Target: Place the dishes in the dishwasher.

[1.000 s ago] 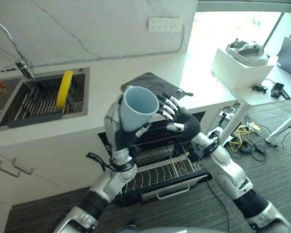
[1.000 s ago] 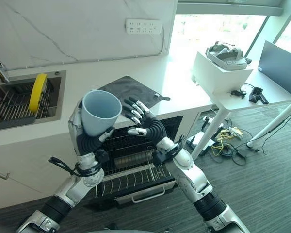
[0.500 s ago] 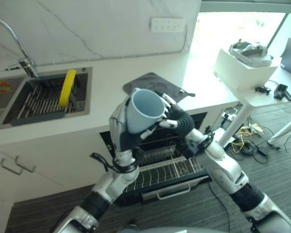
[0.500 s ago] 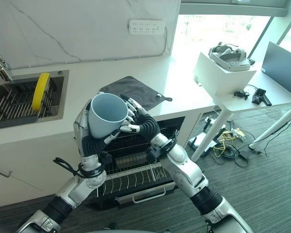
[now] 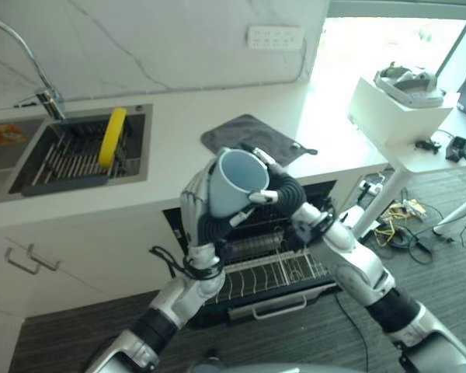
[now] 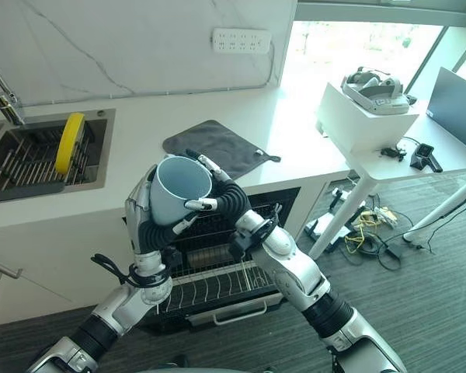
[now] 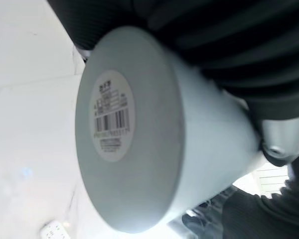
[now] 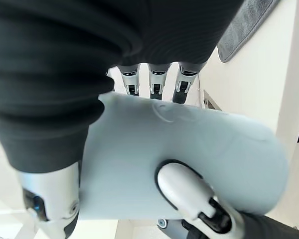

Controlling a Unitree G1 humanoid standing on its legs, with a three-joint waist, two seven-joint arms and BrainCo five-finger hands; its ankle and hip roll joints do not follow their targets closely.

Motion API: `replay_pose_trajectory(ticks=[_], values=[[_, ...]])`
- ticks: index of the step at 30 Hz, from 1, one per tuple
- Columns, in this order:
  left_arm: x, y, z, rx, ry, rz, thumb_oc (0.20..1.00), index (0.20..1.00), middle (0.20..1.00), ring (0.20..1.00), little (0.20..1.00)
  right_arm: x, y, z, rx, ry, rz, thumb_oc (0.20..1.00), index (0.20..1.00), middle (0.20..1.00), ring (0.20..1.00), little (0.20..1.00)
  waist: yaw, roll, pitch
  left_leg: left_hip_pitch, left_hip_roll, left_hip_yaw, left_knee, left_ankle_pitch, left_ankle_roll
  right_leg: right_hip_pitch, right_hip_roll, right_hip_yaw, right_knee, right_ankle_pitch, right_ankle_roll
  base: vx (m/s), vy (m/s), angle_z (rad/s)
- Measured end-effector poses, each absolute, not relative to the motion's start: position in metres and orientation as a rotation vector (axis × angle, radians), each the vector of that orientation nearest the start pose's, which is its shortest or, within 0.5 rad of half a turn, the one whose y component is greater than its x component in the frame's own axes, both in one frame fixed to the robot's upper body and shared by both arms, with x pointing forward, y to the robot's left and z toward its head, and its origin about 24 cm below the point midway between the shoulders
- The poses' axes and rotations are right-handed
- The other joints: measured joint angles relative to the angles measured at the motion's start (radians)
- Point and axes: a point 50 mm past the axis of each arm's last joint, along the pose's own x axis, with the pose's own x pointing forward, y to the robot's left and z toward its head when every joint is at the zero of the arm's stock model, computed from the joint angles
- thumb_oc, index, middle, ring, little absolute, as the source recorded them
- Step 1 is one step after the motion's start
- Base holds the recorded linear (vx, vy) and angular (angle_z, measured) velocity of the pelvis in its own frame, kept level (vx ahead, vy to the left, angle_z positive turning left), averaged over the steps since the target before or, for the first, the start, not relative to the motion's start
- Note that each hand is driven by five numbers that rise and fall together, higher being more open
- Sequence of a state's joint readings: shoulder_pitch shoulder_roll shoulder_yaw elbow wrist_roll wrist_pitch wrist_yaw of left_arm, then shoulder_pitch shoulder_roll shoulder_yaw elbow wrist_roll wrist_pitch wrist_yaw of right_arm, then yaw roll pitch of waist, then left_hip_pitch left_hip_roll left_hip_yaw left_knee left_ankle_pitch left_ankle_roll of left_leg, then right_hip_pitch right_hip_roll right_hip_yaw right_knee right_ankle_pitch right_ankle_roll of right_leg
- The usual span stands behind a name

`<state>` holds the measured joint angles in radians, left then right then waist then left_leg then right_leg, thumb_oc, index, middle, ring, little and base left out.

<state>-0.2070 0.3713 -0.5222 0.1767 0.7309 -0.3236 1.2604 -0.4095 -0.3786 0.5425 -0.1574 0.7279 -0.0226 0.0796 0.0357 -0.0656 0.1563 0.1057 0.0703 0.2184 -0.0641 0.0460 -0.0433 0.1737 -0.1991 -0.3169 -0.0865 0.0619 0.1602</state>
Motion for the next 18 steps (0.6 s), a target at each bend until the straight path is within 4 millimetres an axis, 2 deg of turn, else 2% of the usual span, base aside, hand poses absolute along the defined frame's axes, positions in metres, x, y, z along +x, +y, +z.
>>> replay_pose_trajectory(ticks=[18], values=[[0.2399,0.1182,0.0749,0.680,-0.969,0.435,0.200,0.200,0.200,0.200,0.200,0.2706,-0.0495,0.1486,0.260,-0.238,0.804,1.000,1.000,1.000,1.000,1.000,0.002,-0.006,0.042,-0.001,-0.001,-0.016,0.005,0.000,0.000,0.013,0.000,-0.005,0.000,-0.005,0.001,0.00,0.000,0.02]])
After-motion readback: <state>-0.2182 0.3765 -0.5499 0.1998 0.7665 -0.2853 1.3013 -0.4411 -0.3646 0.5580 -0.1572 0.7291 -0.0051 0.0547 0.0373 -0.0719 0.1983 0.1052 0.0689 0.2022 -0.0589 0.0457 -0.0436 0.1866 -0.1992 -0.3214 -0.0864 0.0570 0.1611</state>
